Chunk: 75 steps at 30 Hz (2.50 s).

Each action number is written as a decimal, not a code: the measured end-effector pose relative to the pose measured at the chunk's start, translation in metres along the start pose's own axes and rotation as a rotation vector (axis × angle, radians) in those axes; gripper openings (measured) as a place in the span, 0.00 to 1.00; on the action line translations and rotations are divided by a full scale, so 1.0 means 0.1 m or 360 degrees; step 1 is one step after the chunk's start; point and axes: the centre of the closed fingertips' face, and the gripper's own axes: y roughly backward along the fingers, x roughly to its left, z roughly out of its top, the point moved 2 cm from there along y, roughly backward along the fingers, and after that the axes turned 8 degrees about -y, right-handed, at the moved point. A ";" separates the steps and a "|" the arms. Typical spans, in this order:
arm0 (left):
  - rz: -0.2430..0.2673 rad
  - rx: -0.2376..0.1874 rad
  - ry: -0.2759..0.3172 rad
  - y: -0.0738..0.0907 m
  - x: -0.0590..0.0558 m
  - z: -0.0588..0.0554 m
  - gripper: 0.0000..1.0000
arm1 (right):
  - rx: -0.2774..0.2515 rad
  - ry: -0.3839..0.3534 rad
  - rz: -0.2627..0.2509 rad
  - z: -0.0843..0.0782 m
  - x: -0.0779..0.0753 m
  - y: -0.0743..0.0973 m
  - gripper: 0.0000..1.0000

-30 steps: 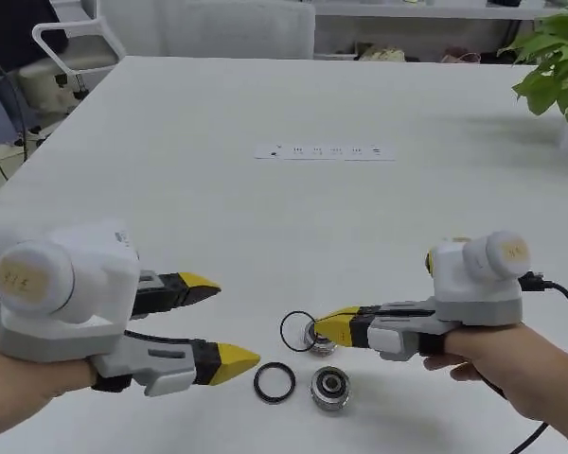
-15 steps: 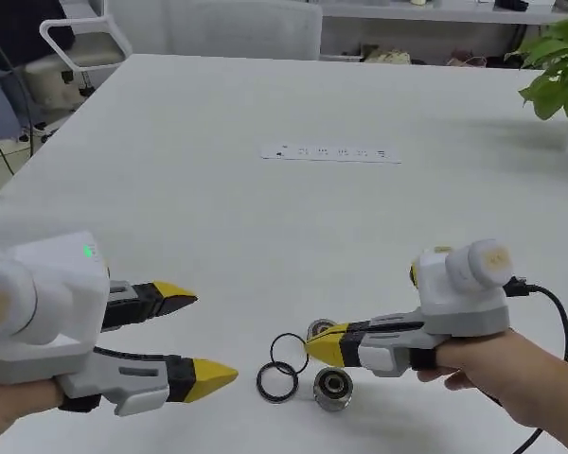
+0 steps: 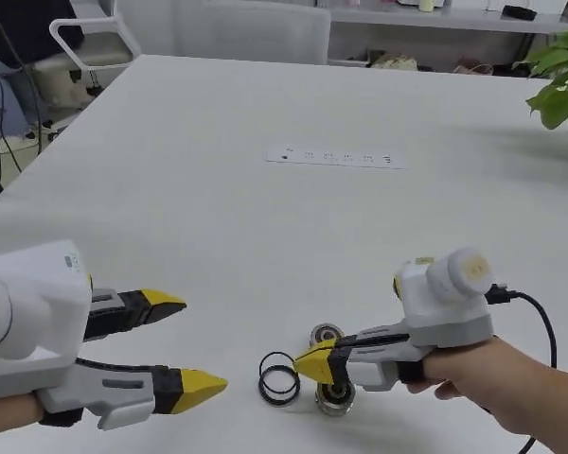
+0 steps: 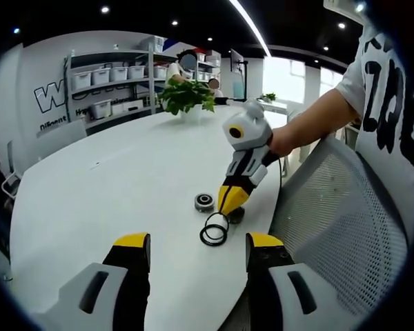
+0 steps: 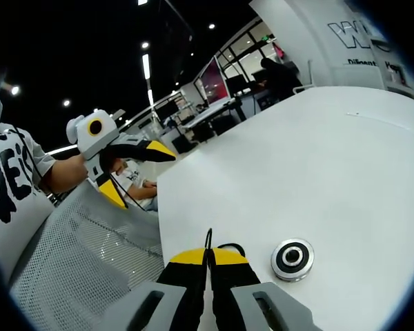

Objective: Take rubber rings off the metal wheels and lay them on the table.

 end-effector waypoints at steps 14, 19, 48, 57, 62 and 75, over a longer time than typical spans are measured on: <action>0.0013 0.0006 0.0012 0.01 0.02 -0.03 0.52 | 0.0057 -0.0017 -0.0006 -0.09 -0.06 -0.08 0.00; 0.0020 0.0007 0.0022 0.01 0.04 -0.04 0.52 | 0.0059 -0.0022 -0.0026 -0.09 -0.10 -0.09 0.00; -0.0001 0.0042 0.0024 -0.02 0.01 -0.08 0.51 | 0.0104 0.0031 -0.0142 -0.16 -0.24 -0.09 0.03; -0.0009 0.0050 0.0013 -0.03 -0.01 -0.08 0.51 | 0.0106 0.0085 -0.0162 -0.14 -0.23 -0.04 0.07; -0.0010 0.0047 0.0011 -0.02 0.00 -0.06 0.51 | 0.0061 0.0083 -0.0171 -0.07 -0.21 0.04 0.09; -0.0006 0.0015 0.0001 -0.02 -0.01 0.02 0.52 | -0.0016 0.0168 -0.0212 0.05 -0.12 0.24 0.18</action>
